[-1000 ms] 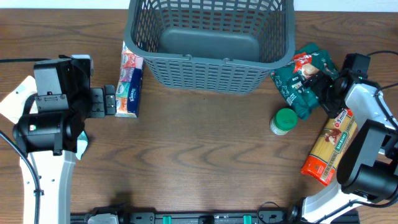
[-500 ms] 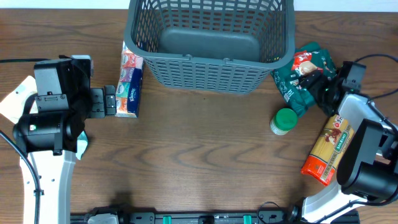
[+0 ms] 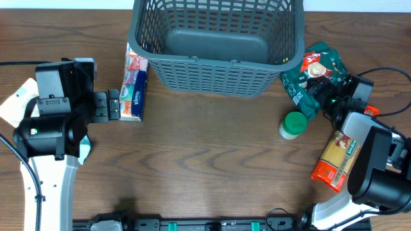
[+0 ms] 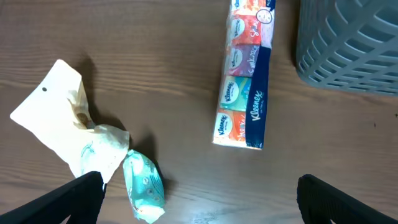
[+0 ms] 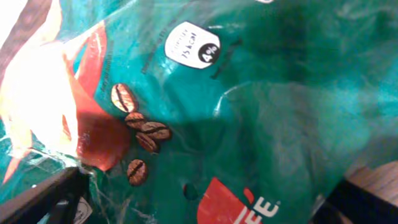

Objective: Pack container
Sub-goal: 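Lift the coffee bag with the right gripper toward the basket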

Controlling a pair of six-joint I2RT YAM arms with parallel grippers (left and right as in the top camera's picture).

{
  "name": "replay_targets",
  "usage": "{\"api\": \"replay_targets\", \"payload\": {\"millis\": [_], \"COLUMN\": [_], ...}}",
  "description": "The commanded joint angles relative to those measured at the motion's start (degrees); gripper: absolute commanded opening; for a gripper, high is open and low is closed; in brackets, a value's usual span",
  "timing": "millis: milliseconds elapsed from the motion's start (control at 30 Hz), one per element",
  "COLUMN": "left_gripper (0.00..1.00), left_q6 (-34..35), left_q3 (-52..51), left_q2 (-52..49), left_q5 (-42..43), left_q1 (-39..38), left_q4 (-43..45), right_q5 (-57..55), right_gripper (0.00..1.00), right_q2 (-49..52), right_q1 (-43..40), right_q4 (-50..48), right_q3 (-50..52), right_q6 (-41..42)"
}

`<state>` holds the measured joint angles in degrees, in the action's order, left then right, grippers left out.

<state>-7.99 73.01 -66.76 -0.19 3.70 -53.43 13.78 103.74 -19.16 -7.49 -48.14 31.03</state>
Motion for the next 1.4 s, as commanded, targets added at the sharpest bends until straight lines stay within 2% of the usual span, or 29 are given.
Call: {"api": "replay_targets", "payload": {"millis": [0, 100, 400, 533, 667, 733, 800, 900, 1200, 1367], "left_gripper": [0.99, 0.99, 0.98, 0.99, 0.99, 0.99, 0.99, 0.99, 0.99, 0.99], "left_q6": [-1.0, -1.0, -1.0, -1.0, -1.0, -1.0, -1.0, -1.2, -1.2, -1.2], "left_q3": [1.4, 1.4, 1.4, 1.4, 1.4, 1.4, 1.4, 1.4, 1.4, 1.4], "left_q2": [-0.2, -0.2, -0.2, -0.2, -0.2, -0.2, -0.2, -0.2, -0.2, -0.2], "left_q5": [0.2, 0.2, 0.2, 0.2, 0.2, 0.2, 0.2, 0.2, 0.2, 0.2], "left_q1": [0.2, 0.2, 0.2, 0.2, 0.2, 0.2, 0.2, 0.2, 0.2, 0.2], "left_q4": [-0.2, -0.3, -0.4, -0.3, -0.3, -0.4, -0.5, -0.5, -0.5, -0.5], "right_q5": [4.2, 5.4, 7.7, 8.6, 8.8, 8.8, 8.7, 8.5, 7.7, 7.4], "right_gripper": [0.86, 0.76, 0.55, 0.40, 0.35, 0.27, 0.11, 0.02, 0.01, 0.01], "right_q2": [1.2, 1.2, 1.2, 1.2, 1.2, 1.2, 1.2, 1.2, 0.9, -2.6], "right_q1": [0.1, 0.1, 0.1, 0.1, 0.1, 0.1, 0.1, 0.1, 0.1, 0.1], "right_q4": [0.6, 0.6, 0.6, 0.6, 0.6, 0.6, 0.6, 0.6, -0.9, -0.5], "right_q3": [1.9, 1.9, 1.9, 1.9, 1.9, 1.9, 1.9, 1.9, 1.8, 0.9], "right_q6": [0.2, -0.6, -3.5, -5.1, -6.2, -6.8, -7.6, -8.4, -8.4, -8.4]}}
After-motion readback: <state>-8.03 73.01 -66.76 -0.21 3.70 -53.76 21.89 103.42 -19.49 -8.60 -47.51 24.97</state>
